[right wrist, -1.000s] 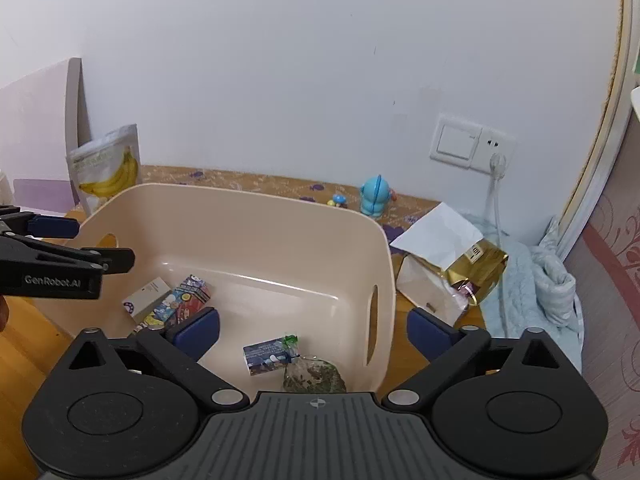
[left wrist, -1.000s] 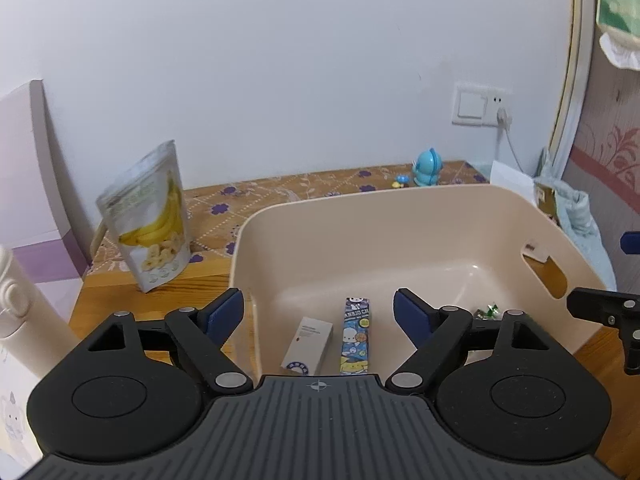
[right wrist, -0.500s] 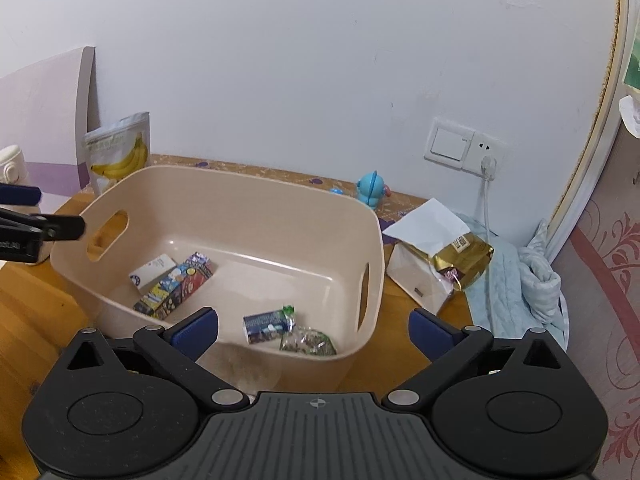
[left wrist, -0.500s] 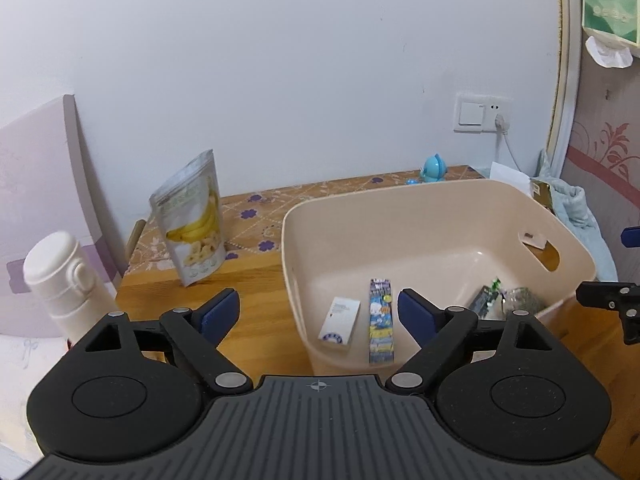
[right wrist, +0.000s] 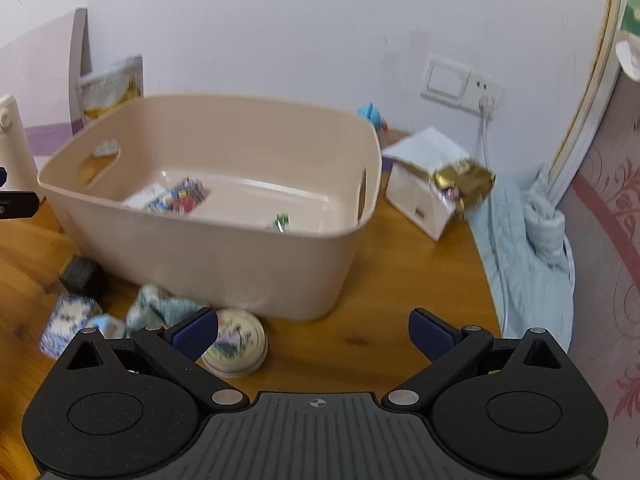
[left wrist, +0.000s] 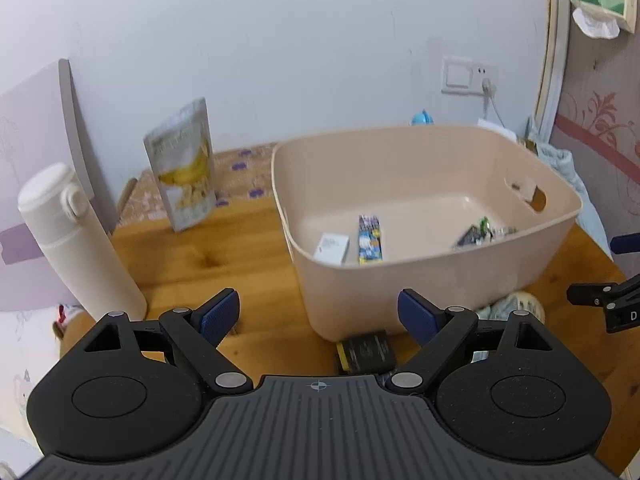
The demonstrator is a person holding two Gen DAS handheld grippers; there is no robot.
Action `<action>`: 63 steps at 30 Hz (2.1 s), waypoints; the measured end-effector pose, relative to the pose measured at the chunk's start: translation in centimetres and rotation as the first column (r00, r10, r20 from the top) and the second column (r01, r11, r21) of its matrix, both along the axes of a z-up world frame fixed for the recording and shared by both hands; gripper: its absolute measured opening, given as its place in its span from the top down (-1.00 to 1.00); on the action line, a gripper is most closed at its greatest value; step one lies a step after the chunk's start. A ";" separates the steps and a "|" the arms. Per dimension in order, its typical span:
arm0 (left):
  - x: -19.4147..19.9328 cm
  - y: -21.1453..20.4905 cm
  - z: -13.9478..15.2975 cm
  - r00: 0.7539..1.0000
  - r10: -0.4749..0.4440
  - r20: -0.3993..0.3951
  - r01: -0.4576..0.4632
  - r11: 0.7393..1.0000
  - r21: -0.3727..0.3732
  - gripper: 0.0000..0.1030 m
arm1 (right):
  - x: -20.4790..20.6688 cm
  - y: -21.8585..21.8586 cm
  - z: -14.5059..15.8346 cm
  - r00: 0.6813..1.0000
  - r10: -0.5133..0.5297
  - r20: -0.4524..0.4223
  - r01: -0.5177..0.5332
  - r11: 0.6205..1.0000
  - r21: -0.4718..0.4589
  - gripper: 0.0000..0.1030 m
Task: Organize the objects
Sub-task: 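Move both tools back toward the black box and round tin, then grasp the black box with the left tool while the right tool grasps the round tin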
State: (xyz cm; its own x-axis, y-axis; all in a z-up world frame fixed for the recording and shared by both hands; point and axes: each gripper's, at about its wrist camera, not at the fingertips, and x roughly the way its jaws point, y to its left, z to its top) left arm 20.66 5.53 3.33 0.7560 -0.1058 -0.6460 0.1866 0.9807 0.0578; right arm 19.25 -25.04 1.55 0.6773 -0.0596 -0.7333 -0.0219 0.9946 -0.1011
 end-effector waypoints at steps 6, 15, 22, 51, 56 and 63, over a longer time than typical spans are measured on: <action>-0.1 -0.4 -2.3 0.999 -0.014 -0.050 0.015 1.000 0.019 -0.71 | -0.3 -0.2 -1.7 0.999 -0.008 -0.044 0.008 1.000 0.007 -1.00; 0.0 -1.1 -4.9 0.994 -0.020 -0.111 0.022 1.000 0.022 -0.71 | -0.1 0.6 -4.5 0.994 0.010 -0.112 -0.008 1.000 0.020 -1.00; 0.7 -1.5 -6.3 0.991 -0.016 -0.133 0.016 1.000 -0.001 -0.71 | 0.3 0.9 -5.6 0.991 0.016 -0.137 -0.009 0.999 0.046 -1.00; 5.4 -1.9 -9.3 0.976 0.002 -0.219 -0.004 1.000 -0.009 -0.81 | 1.7 1.7 -7.5 0.995 0.067 -0.070 -0.060 0.994 0.095 -1.00; 5.4 -1.6 -9.4 0.977 -0.010 -0.214 0.008 1.000 -0.010 -0.84 | 1.7 2.0 -7.8 0.998 0.041 -0.038 -0.038 0.995 0.095 -1.00; 5.0 -1.3 -9.2 0.980 0.013 -0.201 -0.016 1.000 -0.013 -0.43 | 1.0 2.4 -7.8 0.999 0.040 -0.006 -0.040 0.994 0.101 -0.86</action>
